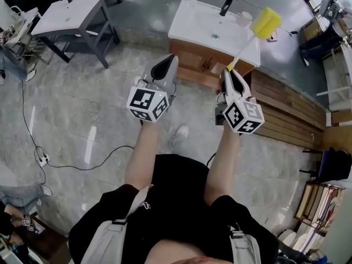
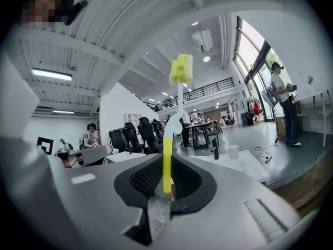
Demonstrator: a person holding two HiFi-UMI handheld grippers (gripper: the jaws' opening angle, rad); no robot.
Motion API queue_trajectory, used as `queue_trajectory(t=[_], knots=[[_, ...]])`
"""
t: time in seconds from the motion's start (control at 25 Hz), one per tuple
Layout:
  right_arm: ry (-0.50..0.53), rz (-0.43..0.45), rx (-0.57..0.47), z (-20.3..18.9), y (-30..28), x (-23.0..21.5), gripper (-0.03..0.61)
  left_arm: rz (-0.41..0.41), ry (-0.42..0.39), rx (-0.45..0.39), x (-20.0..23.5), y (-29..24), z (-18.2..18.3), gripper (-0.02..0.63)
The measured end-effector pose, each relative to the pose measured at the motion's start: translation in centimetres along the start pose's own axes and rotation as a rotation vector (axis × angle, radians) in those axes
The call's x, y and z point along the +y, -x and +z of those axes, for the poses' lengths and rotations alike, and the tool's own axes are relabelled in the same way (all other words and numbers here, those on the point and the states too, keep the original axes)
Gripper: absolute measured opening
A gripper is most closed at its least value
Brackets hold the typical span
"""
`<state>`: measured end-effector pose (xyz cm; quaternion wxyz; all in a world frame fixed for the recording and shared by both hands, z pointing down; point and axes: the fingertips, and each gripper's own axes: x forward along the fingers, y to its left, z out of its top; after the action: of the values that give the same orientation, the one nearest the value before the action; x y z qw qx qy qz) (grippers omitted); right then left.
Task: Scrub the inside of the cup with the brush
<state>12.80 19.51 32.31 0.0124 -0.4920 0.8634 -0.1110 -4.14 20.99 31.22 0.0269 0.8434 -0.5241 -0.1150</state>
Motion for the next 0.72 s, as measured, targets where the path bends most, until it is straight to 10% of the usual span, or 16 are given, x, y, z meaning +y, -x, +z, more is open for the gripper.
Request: queue_trajectory(t=[0.72], knots=[[-0.005, 0.036, 0.019, 3.1, -10.3, -13.6, 0.051, -0.001, 0.025, -0.02, 1.5, -16.1, -3.3, -0.006]])
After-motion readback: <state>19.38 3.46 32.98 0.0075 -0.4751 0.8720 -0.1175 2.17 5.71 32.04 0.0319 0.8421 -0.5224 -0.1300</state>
